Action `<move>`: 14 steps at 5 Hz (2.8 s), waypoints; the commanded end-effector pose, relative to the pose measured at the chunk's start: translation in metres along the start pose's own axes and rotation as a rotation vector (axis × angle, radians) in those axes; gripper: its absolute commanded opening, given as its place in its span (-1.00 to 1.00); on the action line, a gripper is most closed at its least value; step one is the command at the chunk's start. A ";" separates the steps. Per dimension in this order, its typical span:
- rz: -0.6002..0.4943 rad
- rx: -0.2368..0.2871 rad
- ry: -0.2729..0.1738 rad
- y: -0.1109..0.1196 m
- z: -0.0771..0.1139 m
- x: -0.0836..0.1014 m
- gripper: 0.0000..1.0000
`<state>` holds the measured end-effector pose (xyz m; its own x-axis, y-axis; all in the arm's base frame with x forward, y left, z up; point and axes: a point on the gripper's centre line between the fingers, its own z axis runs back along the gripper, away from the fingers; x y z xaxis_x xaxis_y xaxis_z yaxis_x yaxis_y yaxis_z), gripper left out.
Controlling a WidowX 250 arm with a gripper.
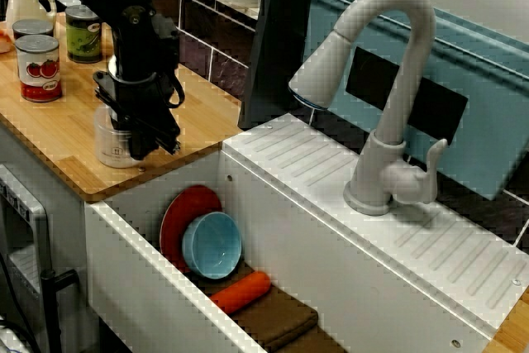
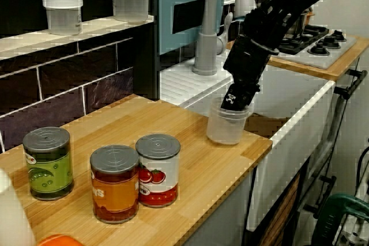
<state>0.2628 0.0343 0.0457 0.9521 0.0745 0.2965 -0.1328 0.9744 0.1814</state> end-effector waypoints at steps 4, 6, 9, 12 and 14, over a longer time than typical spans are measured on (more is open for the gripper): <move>0.239 -0.046 -0.011 0.108 0.057 0.066 -1.00; 0.233 -0.003 0.031 0.128 0.052 0.064 -1.00; 0.297 0.029 0.088 0.175 0.061 0.053 -1.00; 0.286 0.035 0.099 0.172 0.051 0.043 -1.00; 0.301 0.033 0.096 0.164 0.043 0.043 -1.00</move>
<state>0.2674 0.1830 0.1165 0.8955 0.3923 0.2102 -0.4219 0.8987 0.1198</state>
